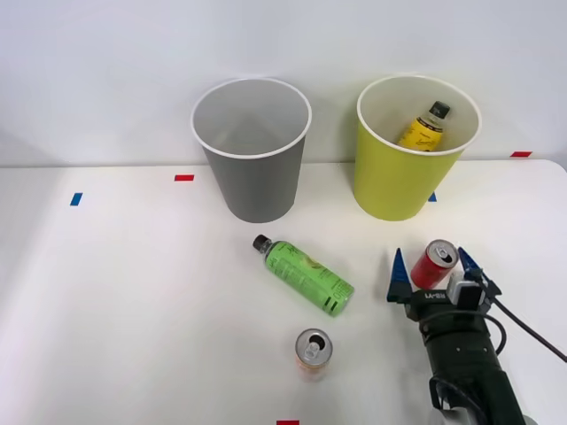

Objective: Put cans in the gray bin, plastic bottles in the light green bin

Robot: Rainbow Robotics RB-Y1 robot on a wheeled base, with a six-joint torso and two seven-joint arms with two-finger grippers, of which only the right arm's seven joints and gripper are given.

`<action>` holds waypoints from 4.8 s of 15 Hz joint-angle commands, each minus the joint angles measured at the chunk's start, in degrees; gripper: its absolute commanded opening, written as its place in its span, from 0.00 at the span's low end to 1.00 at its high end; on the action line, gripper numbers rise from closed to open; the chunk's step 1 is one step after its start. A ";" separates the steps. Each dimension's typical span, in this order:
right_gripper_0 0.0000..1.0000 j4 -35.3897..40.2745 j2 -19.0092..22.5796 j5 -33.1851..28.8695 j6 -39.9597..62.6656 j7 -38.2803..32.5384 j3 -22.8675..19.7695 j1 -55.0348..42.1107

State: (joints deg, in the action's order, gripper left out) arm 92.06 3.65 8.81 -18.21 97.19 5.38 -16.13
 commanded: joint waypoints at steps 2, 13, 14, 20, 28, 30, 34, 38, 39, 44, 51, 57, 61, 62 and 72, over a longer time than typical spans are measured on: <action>1.00 0.05 -0.31 -0.19 1.25 0.63 -0.72 0.57; 0.00 0.22 0.40 -0.19 -0.25 0.46 -0.64 0.22; 0.00 0.84 1.19 -0.19 -0.25 0.11 -0.46 -0.13; 0.00 8.05 8.66 0.60 -0.25 -6.22 3.76 -4.00; 0.00 25.18 16.30 0.77 10.48 -13.16 6.92 -4.35; 0.00 29.49 16.92 1.65 14.43 -14.13 6.92 -3.74; 0.00 37.66 18.68 4.46 22.34 -16.50 6.92 -0.57; 0.00 40.74 22.19 13.61 24.19 -17.12 7.71 6.46; 0.00 40.74 22.98 14.66 24.27 -17.03 7.89 8.13; 0.00 40.92 23.25 17.65 37.55 -18.09 8.24 20.52; 0.00 20.53 19.03 6.75 26.91 -29.95 16.41 39.07; 0.00 9.80 16.39 -4.68 26.82 -39.09 21.78 48.30; 0.00 1.98 13.76 -10.65 26.74 -44.89 23.62 53.22; 0.00 -0.13 13.05 -12.50 26.82 -46.56 23.62 54.36; 0.35 -5.14 9.80 -18.39 30.95 -51.22 23.80 57.61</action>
State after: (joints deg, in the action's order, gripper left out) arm 86.88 13.84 -8.30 11.47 46.15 29.18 41.37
